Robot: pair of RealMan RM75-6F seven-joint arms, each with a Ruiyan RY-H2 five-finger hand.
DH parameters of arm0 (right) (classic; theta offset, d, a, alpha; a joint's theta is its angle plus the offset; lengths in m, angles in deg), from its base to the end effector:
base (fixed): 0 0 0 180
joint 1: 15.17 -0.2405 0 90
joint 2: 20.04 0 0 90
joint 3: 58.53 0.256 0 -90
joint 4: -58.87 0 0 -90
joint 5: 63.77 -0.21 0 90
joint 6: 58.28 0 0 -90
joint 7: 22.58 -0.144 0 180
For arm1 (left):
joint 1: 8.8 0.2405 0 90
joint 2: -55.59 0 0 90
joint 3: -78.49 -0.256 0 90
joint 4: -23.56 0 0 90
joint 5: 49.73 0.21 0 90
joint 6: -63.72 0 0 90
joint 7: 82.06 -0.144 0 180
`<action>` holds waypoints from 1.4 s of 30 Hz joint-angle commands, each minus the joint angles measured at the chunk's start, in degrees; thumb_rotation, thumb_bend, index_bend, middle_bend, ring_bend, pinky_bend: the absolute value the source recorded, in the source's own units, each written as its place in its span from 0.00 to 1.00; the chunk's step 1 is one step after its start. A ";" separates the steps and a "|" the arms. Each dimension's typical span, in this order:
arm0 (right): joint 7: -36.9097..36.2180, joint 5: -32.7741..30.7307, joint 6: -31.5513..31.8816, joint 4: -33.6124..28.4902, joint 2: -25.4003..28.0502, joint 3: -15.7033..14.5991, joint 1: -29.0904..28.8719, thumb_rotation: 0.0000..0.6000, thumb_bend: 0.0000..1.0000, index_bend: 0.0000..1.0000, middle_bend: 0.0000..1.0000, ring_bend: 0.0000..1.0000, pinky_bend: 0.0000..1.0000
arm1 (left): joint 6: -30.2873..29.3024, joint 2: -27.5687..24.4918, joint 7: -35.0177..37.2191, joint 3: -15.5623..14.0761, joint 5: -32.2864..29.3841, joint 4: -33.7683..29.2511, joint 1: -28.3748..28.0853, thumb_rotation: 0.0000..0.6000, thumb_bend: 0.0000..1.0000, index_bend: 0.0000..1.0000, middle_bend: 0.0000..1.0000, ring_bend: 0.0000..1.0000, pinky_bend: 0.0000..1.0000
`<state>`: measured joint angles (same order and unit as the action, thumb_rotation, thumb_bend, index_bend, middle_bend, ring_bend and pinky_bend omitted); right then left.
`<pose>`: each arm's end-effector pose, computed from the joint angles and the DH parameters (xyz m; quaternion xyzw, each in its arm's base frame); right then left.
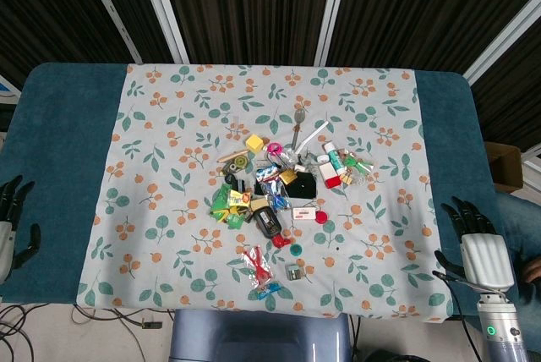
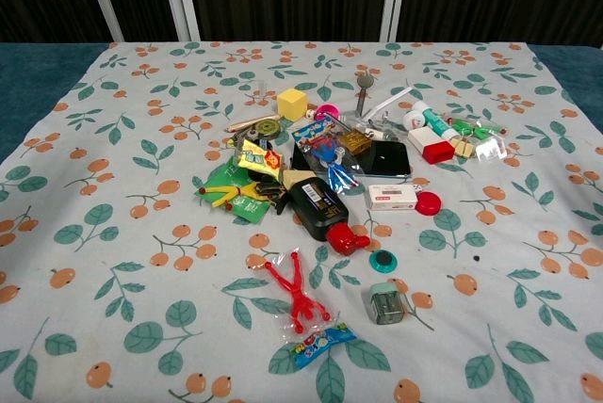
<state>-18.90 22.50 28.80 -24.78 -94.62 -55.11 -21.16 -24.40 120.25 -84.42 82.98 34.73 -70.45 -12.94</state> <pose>-0.3156 -0.1900 0.1188 0.5942 -0.3604 0.3978 0.5990 -0.3050 0.1821 0.1658 -0.5685 -0.3731 -0.4045 0.6115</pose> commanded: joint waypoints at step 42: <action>-12.55 4.70 -18.48 -7.77 3.20 -2.74 -9.65 1.00 0.23 0.16 0.16 0.13 0.23 | 0.54 -0.23 0.79 0.20 -0.95 -0.69 0.02 1.00 0.56 0.07 0.00 0.00 0.05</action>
<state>-31.52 25.87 14.58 -30.44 -91.59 -57.66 -27.54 -23.85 120.02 -83.62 83.18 33.77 -71.14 -12.92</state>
